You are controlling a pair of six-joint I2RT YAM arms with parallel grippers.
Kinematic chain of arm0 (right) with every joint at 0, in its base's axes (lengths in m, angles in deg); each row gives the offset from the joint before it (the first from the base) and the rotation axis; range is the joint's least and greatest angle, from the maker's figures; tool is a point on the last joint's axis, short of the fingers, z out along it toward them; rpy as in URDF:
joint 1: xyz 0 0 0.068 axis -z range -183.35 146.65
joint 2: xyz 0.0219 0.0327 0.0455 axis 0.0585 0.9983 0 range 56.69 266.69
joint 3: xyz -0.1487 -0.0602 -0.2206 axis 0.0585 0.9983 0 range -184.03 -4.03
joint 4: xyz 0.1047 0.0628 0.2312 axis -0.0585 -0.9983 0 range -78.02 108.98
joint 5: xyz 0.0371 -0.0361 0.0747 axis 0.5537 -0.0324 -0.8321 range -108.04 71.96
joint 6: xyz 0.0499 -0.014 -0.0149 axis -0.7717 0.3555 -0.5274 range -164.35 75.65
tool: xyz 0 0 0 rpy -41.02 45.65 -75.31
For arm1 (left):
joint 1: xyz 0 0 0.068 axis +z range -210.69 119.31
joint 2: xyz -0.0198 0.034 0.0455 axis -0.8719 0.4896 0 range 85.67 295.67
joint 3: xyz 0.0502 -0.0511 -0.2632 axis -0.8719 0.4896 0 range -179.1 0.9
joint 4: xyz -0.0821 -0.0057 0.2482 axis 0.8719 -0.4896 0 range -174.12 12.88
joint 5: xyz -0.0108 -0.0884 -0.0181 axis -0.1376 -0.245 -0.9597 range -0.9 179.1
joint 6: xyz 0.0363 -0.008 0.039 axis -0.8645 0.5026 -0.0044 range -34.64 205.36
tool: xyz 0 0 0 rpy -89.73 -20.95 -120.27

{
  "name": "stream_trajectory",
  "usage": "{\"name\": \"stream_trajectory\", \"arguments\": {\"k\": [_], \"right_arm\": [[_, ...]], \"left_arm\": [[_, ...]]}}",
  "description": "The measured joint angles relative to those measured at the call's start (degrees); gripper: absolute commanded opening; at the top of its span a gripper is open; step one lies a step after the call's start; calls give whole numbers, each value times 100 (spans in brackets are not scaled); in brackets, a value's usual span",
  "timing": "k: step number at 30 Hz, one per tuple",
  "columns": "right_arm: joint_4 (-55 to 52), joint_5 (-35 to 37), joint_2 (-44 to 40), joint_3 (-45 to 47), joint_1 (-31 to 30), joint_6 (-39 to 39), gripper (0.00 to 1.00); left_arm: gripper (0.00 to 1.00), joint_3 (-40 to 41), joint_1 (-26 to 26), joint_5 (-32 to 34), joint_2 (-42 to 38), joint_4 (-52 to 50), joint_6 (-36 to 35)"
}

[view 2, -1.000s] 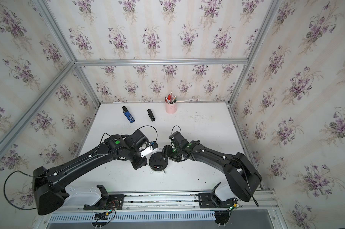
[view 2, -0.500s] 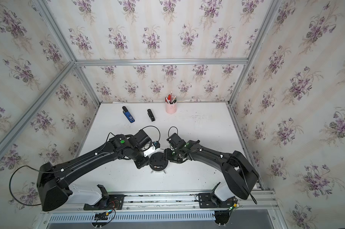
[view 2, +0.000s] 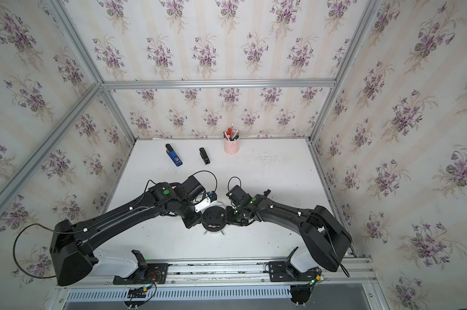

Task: Remove the battery from the alarm
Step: Release the battery from the alarm.

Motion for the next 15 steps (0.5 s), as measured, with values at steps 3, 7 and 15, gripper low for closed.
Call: {"name": "stream_trajectory", "arguments": {"k": [3,7,15], "right_arm": [[103,-26,-2,15,-9,-114,35],[245,-70,48,4,-15,-251,28],[553,-57,96,7,-20,-367,9]], "left_arm": [[0,9,0,0,-9,2,0],[0,28,0,0,-26,4,0],[0,33,0,0,-48,-39,2]]}}
